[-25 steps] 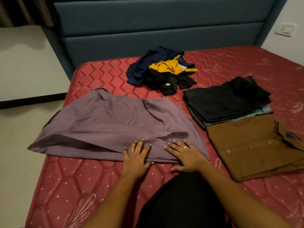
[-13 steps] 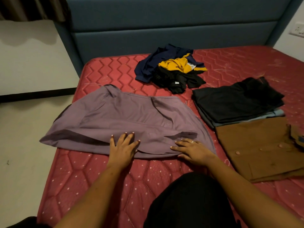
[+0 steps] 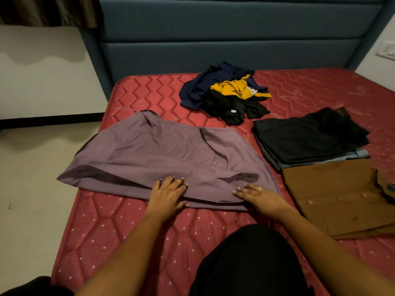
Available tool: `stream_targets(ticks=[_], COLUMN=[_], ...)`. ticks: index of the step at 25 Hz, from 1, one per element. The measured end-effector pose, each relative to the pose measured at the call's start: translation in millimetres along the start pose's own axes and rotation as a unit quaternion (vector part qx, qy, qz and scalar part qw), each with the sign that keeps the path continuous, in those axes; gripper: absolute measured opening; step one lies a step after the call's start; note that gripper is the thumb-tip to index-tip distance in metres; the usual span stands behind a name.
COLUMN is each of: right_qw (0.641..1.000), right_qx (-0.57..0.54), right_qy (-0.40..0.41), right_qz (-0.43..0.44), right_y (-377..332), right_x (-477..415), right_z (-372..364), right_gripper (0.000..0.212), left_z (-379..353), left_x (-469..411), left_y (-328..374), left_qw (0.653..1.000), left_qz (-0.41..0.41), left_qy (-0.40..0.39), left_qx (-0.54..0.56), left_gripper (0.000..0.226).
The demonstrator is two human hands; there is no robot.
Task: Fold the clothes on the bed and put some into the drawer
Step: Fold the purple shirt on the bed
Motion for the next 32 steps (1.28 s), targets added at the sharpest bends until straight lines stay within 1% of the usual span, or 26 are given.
stream_targets(ticks=[1, 2, 4, 5, 6, 7, 9, 11, 12, 13, 14, 15, 16, 18, 20, 21, 24, 28, 30, 32], right_qw=[1.000, 1.000, 1.000, 1.000, 1.000, 1.000, 1.000, 0.999, 0.998, 0.998, 0.999, 0.998, 0.998, 0.998, 0.997, 0.997, 0.994, 0.990, 0.989, 0.987], right_qx=[0.001, -0.004, -0.018, -0.018, -0.020, -0.018, 0.008, 0.032, 0.040, 0.047, 0.052, 0.058, 0.064, 0.066, 0.073, 0.076, 0.103, 0.132, 0.139, 0.142], right_qy=[0.015, 0.024, 0.008, 0.003, 0.006, 0.012, 0.018, 0.039, 0.044, 0.033, 0.013, -0.005, -0.014, -0.011, -0.018, -0.021, -0.027, -0.044, -0.059, -0.074], right_qz=[-0.005, -0.009, -0.019, -0.018, -0.013, -0.011, -0.022, -0.019, -0.009, -0.006, -0.006, -0.010, -0.014, -0.021, -0.019, -0.020, -0.011, -0.009, -0.005, -0.013], right_y=[3.6, 7.3, 11.6, 10.6, 9.6, 8.3, 9.6, 6.2, 3.2, 0.1, -1.4, -1.9, -3.1, -3.2, -1.7, -0.6, -0.2, -4.3, -1.2, 7.9], right_x=[3.0, 4.7, 9.5, 12.6, 14.6, 17.6, 22.2, 23.9, 22.6, 20.9, 18.1, 15.4, 12.9, 6.1, 0.7, -1.4, -2.6, 10.4, 23.3, 43.3], right_z=[3.1, 2.3, -4.5, -7.8, -11.3, -11.8, -14.7, -16.0, -16.6, -17.6, -21.7, -22.1, -19.5, -12.2, -10.0, -10.8, -2.9, 13.4, 15.1, 12.1], right_gripper=[0.060, 0.059, 0.059, 0.060, 0.060, 0.059, 0.062, 0.065, 0.069, 0.080, 0.091, 0.097, 0.099, 0.089, 0.076, 0.074, 0.073, 0.067, 0.065, 0.063], left_z=[2.2, 3.1, 2.6, 1.2, -7.1, -18.1, -37.2, -44.3, -44.7, -44.0, -42.5, -40.0, -40.1, -37.9, -34.4, -34.5, -33.9, -25.6, -25.6, -24.6], left_x=[-2.4, -4.8, -5.4, -3.6, -1.5, 3.2, 15.5, 22.5, 23.7, 25.5, 28.0, 30.6, 33.6, 35.8, 33.4, 31.9, 29.0, 32.2, 37.6, 50.1], left_y=[0.6, 2.2, 8.3, 9.2, 7.1, 4.5, 0.4, 1.3, 0.5, -3.2, -9.0, -15.1, -20.1, -27.6, -31.9, -34.3, -45.1, -47.7, -30.4, 2.2], left_qw=[1.000, 1.000, 0.999, 0.999, 0.999, 0.998, 0.995, 0.992, 0.991, 0.990, 0.989, 0.989, 0.988, 0.983, 0.980, 0.978, 0.971, 0.963, 0.961, 0.963], left_qz=[-0.006, -0.012, -0.022, -0.013, 0.001, 0.023, 0.055, 0.053, 0.051, 0.060, 0.075, 0.091, 0.106, 0.137, 0.157, 0.164, 0.179, 0.178, 0.172, 0.153], left_qy=[-0.005, -0.003, 0.012, 0.008, -0.008, -0.045, -0.087, -0.109, -0.116, -0.119, -0.112, -0.107, -0.110, -0.114, -0.121, -0.131, -0.157, -0.201, -0.218, -0.222], left_qx=[-0.010, -0.019, -0.048, -0.049, -0.042, -0.024, 0.016, 0.036, 0.044, 0.050, 0.051, 0.042, 0.037, 0.040, 0.023, 0.010, -0.017, -0.001, -0.009, -0.021], left_gripper=[0.069, 0.067, 0.047, 0.042, 0.045, 0.048, 0.051, 0.065, 0.071, 0.072, 0.067, 0.060, 0.056, 0.062, 0.065, 0.065, 0.070, 0.067, 0.065, 0.064])
Point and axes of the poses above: each hand's wrist, its own x-axis away from the middle knuckle, its own z-axis out of the back of the hand, y = z × x, the point moved 9 cm from there along -x, towards the middle knuckle, and after that the axes turned 9 degrees about -z, right-handed, at the moved point
